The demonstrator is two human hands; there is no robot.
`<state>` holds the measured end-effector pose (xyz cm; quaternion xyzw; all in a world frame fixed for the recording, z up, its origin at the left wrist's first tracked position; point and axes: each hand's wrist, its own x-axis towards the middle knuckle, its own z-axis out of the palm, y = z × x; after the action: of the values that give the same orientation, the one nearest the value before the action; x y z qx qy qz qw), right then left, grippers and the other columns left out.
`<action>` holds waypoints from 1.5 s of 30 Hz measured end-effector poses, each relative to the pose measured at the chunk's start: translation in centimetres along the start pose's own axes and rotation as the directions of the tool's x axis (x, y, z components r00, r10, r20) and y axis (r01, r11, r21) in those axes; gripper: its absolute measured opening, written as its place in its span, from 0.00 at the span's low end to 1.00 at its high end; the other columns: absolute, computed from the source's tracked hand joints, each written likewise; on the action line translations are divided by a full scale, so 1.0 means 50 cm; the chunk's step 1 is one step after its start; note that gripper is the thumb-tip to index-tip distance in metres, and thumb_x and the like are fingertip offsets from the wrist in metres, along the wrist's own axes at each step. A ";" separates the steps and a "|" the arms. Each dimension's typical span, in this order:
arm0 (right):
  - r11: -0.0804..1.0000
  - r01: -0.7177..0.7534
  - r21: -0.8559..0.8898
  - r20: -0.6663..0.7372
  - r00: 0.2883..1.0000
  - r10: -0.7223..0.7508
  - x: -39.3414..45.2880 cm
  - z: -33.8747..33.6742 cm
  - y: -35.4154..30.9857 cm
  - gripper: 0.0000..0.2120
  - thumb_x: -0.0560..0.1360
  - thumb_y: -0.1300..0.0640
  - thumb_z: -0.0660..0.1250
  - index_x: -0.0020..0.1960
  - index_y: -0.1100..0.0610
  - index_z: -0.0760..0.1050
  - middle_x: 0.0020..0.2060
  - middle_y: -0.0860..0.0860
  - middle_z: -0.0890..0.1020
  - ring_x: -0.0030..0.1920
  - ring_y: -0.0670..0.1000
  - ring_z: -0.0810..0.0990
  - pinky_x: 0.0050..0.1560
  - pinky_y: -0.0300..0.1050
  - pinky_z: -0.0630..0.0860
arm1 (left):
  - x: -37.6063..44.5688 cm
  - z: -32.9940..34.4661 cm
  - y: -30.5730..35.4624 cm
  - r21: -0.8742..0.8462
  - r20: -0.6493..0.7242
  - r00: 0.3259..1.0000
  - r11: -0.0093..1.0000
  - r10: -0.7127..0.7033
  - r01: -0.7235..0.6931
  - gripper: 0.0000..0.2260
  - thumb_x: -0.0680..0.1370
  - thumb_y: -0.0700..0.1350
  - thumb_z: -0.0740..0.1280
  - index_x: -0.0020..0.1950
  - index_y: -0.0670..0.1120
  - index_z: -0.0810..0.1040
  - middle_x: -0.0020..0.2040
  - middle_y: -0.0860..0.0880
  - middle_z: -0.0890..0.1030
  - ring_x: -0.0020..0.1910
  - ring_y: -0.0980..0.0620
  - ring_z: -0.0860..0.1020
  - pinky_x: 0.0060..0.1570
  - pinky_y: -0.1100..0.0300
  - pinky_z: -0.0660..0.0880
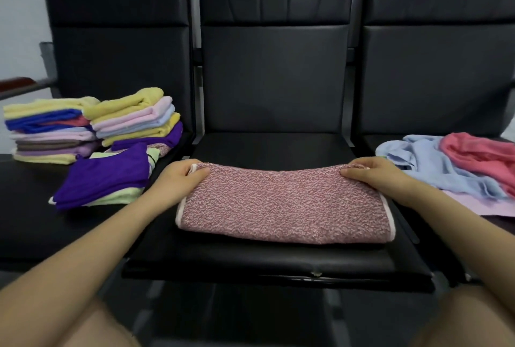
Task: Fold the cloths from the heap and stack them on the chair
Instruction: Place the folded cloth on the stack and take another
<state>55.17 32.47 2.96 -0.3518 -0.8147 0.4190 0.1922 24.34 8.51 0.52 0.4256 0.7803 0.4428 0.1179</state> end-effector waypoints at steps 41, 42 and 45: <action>0.851 -0.287 0.441 -0.186 0.898 0.400 0.021 0.021 -0.029 0.13 0.75 0.61 0.69 0.56 0.66 0.73 0.47 0.61 0.80 0.37 0.51 0.76 0.29 0.38 0.73 | 0.080 0.117 -0.004 0.013 0.015 0.944 0.944 -0.331 0.330 0.11 0.81 0.49 0.61 0.55 0.44 0.78 0.54 0.44 0.80 0.53 0.45 0.78 0.54 0.55 0.73; 0.835 -0.279 0.475 -0.172 0.901 0.399 0.027 0.026 -0.036 0.15 0.75 0.60 0.70 0.57 0.68 0.74 0.51 0.63 0.81 0.37 0.52 0.77 0.31 0.40 0.73 | 0.081 0.115 -0.007 0.085 0.004 0.947 0.944 -0.321 0.319 0.11 0.81 0.49 0.60 0.53 0.44 0.78 0.54 0.43 0.80 0.53 0.45 0.78 0.52 0.56 0.71; 0.766 -0.201 0.611 -0.180 0.906 0.382 0.054 0.053 -0.069 0.16 0.74 0.60 0.70 0.57 0.67 0.73 0.45 0.61 0.81 0.38 0.52 0.79 0.35 0.43 0.74 | 0.085 0.095 -0.014 0.169 -0.088 0.959 0.944 -0.270 0.282 0.13 0.81 0.48 0.60 0.53 0.43 0.80 0.56 0.42 0.81 0.56 0.44 0.77 0.49 0.58 0.69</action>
<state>50.28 31.62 4.31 -0.4583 -0.5447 0.6143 0.3406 24.01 14.39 -1.98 0.3066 0.8724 0.3630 0.1149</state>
